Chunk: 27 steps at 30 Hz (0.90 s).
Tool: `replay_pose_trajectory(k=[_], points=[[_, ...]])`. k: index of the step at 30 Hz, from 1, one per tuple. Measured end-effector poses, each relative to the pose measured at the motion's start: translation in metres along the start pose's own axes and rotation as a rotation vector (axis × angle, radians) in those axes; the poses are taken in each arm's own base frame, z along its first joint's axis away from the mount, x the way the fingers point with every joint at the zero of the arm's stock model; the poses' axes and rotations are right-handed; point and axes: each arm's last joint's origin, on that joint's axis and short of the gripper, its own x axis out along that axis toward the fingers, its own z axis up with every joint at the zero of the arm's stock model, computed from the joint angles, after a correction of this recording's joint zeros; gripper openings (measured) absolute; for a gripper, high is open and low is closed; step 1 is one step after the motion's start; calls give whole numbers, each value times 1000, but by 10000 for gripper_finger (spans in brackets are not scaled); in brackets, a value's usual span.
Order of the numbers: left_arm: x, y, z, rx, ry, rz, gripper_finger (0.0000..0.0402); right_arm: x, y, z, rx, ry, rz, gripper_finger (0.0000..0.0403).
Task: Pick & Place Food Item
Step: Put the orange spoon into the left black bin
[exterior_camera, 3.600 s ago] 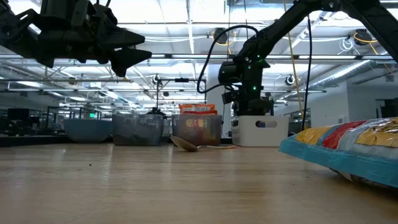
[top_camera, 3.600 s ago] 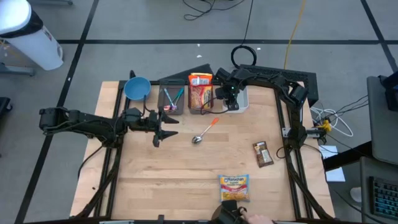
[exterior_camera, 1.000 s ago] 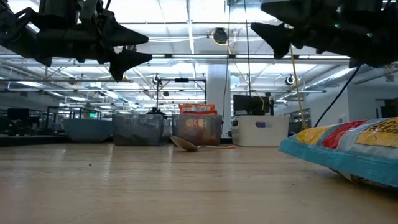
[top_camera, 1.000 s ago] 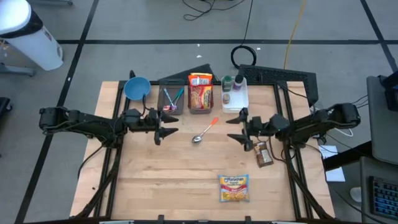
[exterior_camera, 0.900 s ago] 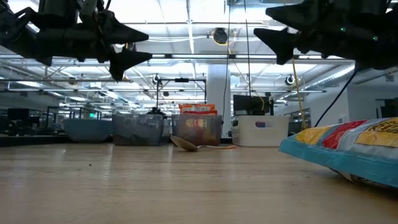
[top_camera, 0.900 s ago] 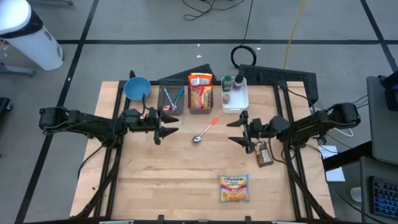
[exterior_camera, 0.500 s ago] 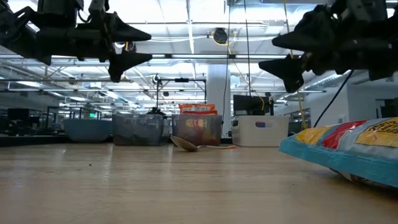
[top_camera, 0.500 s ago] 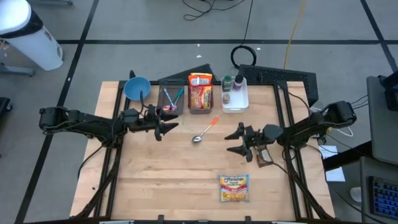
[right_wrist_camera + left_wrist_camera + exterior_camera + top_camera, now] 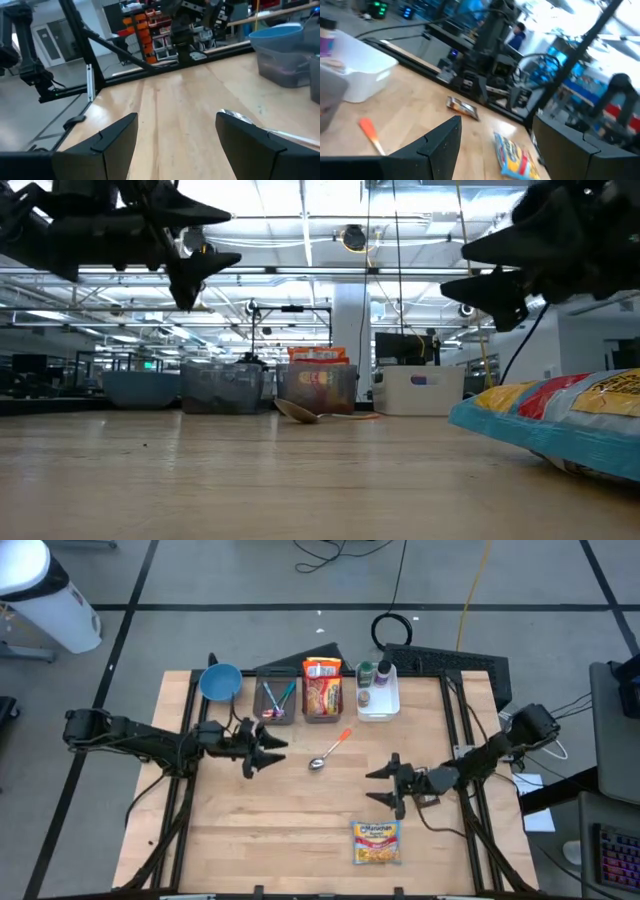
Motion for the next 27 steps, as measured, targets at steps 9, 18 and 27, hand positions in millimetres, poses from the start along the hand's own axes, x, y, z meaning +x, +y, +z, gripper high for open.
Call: replay_pose_trajectory(k=[9,18,27], points=[[1,-17,-20,156,98,18,255,0,16,-4,-58,-22,-15,260],[-3,-12,-36,241,260,112,255,-9,6,34,-197,-82,-69,260],[-1,-7,-29,468,333,305,255,-40,-31,51,-212,140,-247,260]])
